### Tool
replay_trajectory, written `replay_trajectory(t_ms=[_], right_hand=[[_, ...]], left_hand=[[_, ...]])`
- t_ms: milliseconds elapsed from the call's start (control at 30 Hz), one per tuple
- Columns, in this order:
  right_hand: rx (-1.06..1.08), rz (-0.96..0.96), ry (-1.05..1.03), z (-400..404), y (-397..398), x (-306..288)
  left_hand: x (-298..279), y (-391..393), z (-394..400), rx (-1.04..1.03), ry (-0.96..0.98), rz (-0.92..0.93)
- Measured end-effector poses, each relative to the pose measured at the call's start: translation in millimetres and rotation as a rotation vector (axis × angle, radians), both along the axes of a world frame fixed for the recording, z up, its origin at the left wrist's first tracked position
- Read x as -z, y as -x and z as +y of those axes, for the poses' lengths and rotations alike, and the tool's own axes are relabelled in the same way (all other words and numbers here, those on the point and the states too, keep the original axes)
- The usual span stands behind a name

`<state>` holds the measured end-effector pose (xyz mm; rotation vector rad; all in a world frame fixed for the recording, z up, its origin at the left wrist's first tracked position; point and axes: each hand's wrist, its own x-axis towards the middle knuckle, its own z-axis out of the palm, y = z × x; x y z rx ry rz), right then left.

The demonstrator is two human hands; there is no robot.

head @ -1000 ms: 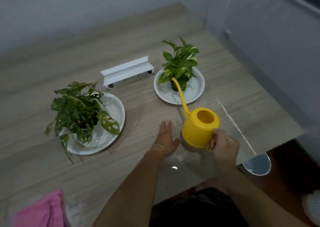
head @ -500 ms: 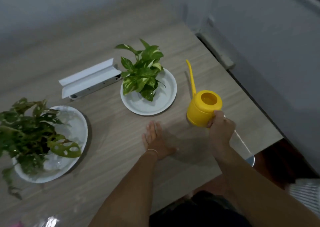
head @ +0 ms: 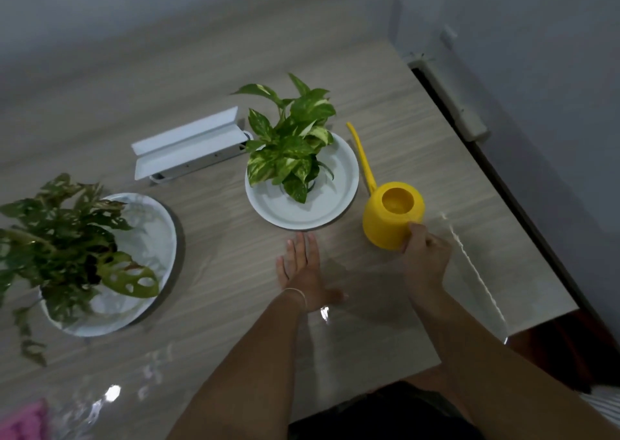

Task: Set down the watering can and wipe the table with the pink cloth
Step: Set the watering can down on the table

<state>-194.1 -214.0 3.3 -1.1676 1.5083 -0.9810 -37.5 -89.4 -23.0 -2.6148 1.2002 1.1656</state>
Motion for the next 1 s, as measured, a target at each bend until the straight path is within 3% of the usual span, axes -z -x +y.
replay_trajectory(t_ms=[367, 600, 800, 1000], right_hand=[[-0.108, 0.115, -0.033, 4, 14, 15], [-0.106, 0.125, -0.085, 33, 30, 15], [-0.163, 0.263, -0.139, 65, 34, 24], [-0.26, 0.323, -0.013, 105, 6, 13]], left_hand=[[7, 0, 1, -0.005, 0.034, -0.041], [11, 2, 16, -0.034, 0.16, -0.016], [15, 11, 49, -0.027, 0.189, -0.049], [9, -5, 111, 0.055, 0.263, -0.083]])
